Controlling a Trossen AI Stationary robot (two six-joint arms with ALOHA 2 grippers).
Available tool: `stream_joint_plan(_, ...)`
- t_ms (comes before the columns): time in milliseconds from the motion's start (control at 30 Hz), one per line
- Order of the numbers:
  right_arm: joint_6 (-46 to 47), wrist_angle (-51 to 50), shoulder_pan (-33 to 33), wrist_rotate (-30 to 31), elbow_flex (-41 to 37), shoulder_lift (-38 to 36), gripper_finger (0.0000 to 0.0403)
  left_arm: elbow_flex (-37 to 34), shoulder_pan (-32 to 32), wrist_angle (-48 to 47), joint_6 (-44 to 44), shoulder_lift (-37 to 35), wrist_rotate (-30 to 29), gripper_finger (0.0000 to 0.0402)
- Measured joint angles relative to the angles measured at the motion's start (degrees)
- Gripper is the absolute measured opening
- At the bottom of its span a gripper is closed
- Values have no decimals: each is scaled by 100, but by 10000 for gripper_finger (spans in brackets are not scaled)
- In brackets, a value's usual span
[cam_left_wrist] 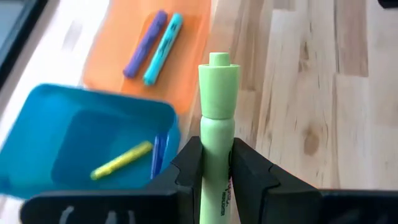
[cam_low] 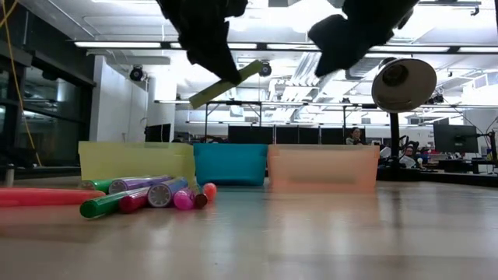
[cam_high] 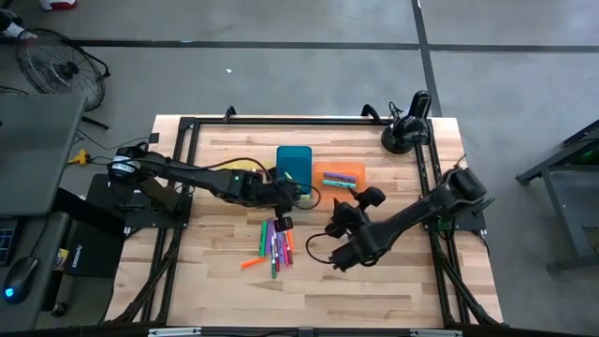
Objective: Pick & Place Markers
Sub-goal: Put the light green highlighter into the orange bin
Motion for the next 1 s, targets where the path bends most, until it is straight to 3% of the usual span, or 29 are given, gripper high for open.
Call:
stream_joint_plan(133,-340,892,8,335,-694,-771,248,-2,2,401,433,0,2,54)
stream_joint_plan(333,-1328,3162,246,497,-2337,-2119,248,-4,0,1315,1174,0,18,54)
stream_joint_plan(567,-3770,6728,705,488,-4064,-3293,248,-4,3,2943,2119,0,706,54)
stream_joint_plan(833,-7245,11427,717,-962,-5226,-3658,248,-6,110,3879,2408,0,1557,54)
stream_joint_plan(900,-7525,11964,578,-1428,-5308,-3658,248,-6,183,4033,2405,0,1738,54)
stream_joint_plan(1000,-7493,12004,299,-2001,-5247,-3656,248,-6,200,4185,2365,0,1951,54)
